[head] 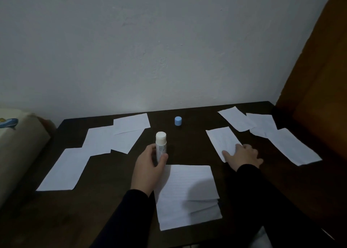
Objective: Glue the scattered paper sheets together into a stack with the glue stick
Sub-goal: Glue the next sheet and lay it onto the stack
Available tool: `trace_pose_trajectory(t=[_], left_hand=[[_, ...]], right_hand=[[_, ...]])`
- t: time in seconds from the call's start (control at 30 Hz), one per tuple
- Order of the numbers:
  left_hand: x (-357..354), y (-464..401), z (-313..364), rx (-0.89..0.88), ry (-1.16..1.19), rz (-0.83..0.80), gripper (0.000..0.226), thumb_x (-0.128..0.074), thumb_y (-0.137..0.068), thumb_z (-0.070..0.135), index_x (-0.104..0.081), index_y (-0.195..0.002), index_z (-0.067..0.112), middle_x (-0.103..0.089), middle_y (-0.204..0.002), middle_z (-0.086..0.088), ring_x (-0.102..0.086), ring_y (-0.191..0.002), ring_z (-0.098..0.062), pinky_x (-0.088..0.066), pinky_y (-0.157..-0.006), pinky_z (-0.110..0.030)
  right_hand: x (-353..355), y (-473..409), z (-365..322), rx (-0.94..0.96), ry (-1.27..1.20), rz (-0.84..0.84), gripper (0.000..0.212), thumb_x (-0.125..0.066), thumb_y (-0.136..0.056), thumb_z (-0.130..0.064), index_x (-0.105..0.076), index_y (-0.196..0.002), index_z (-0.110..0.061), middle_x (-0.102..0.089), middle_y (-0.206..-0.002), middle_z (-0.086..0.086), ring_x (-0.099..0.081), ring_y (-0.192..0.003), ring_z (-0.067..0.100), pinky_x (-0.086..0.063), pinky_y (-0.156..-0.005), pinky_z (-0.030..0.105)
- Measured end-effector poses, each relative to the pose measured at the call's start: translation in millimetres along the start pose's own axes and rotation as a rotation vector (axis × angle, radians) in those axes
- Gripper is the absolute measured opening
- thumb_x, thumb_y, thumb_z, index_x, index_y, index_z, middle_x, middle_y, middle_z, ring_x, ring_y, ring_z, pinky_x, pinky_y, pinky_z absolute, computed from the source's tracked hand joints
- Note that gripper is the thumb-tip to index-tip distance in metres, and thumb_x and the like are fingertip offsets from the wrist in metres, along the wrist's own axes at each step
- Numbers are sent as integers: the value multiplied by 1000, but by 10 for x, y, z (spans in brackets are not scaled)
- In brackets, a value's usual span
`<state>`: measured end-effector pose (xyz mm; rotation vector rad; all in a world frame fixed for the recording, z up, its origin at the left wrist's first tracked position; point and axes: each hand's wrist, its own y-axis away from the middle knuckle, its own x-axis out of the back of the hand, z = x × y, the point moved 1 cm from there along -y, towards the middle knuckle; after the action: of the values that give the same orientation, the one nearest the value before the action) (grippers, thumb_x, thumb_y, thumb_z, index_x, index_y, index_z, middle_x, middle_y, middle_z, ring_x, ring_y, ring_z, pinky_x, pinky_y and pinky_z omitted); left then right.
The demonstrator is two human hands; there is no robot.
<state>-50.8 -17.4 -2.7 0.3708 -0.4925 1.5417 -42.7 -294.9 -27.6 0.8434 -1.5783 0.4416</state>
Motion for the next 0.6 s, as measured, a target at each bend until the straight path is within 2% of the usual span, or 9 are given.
trace_pose_trajectory(t=[0.07,0.13,0.2,0.27,0.37,0.47,0.6], left_hand=[[-3,-18,6,-9,-19,1,39,-62,-91,32,-51,-127,26,-59,-123,7,-54,-106,-7,-48,-90,-30],[5,-29,7,-12,-25,5,39,-62,-91,32,-50,-128,26,-58,-123,7,-53,-105,-6,-47,-88,-28],[11,-32,7,-12,-25,11,38,-62,-91,32,-51,-127,26,-58,-121,8,-52,-103,-5,-44,-85,-25],[17,-29,4,-8,-22,17,38,-62,-91,31,-51,-127,26,-57,-120,10,-51,-103,-4,-42,-84,-23],[33,-33,0,-5,-21,19,39,-62,-91,32,-50,-128,26,-56,-117,13,-52,-103,-4,-42,-83,-22],[66,-57,-18,0,-23,34,38,-61,-91,32,-50,-128,26,-53,-112,16,-52,-104,-5,-42,-81,-20],[89,-100,-56,5,-27,50,38,-61,-91,33,-52,-127,25,-57,-115,12,-54,-101,-5,-43,-81,-21]], right_hand=[[-22,11,-54,49,76,-13,61,-45,-91,-58,-40,-142,-25,-34,-147,7,-30,-134,28,-27,-108,51],[-66,42,-133,204,104,-7,58,-40,-93,-58,-40,-141,-26,-33,-148,5,-29,-134,28,-24,-107,51],[-142,72,-213,345,112,-25,57,-35,-95,-58,-36,-143,-28,-29,-151,3,-26,-135,28,-21,-109,53],[-208,74,-290,400,125,-55,57,-32,-97,-56,-30,-147,-29,-25,-154,1,-20,-139,27,-17,-112,56],[-256,50,-384,432,165,-49,55,-30,-98,-52,-27,-148,-30,-23,-156,0,-16,-142,26,-11,-113,60],[-262,26,-410,396,160,-37,53,-31,-98,-49,-27,-147,-30,-25,-154,0,-22,-140,25,-18,-112,58],[-207,-35,-376,279,137,-54,52,-33,-99,-48,-27,-147,-28,-26,-152,2,-25,-138,26,-22,-112,57]])
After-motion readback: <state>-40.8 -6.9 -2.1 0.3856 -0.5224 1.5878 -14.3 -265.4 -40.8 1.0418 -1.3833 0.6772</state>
